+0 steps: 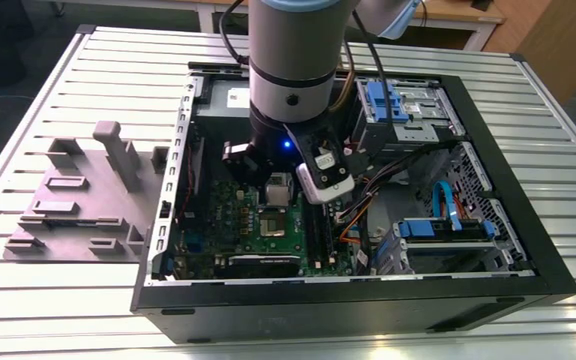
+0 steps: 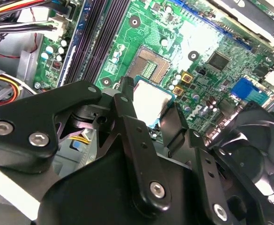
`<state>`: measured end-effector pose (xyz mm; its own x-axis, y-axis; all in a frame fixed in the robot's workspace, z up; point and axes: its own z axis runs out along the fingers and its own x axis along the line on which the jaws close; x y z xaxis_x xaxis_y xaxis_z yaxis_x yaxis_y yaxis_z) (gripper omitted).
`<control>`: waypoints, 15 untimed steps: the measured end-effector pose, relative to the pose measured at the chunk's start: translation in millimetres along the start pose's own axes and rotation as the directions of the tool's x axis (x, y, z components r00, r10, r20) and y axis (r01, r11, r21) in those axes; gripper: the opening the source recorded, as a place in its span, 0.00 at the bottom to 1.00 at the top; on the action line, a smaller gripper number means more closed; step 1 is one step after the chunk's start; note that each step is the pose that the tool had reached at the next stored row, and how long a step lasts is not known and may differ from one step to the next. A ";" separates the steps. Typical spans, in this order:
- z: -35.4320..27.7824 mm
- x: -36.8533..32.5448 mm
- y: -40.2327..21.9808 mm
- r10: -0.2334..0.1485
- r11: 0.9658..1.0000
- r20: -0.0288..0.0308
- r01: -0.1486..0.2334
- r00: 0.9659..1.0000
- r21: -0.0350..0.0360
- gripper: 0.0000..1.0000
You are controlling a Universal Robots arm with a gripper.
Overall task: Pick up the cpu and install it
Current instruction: 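Place the cpu into insertion slot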
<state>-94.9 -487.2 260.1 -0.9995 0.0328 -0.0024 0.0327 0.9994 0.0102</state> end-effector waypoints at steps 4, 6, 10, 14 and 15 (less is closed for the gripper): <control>1.1 0.0 0.0 0.000 1.000 0.000 0.000 1.000 0.000 0.47; 1.5 0.0 0.0 0.000 1.000 0.000 0.000 1.000 0.000 0.47; 1.9 0.0 0.0 0.000 1.000 0.000 0.000 1.000 0.000 0.47; 2.0 0.0 0.0 0.000 1.000 0.000 0.000 1.000 0.000 0.47; 2.1 0.0 0.0 0.000 1.000 0.000 0.000 1.000 0.000 0.47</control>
<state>-94.9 -487.2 258.0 -0.9995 0.0327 -0.0025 0.0327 0.9994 0.0101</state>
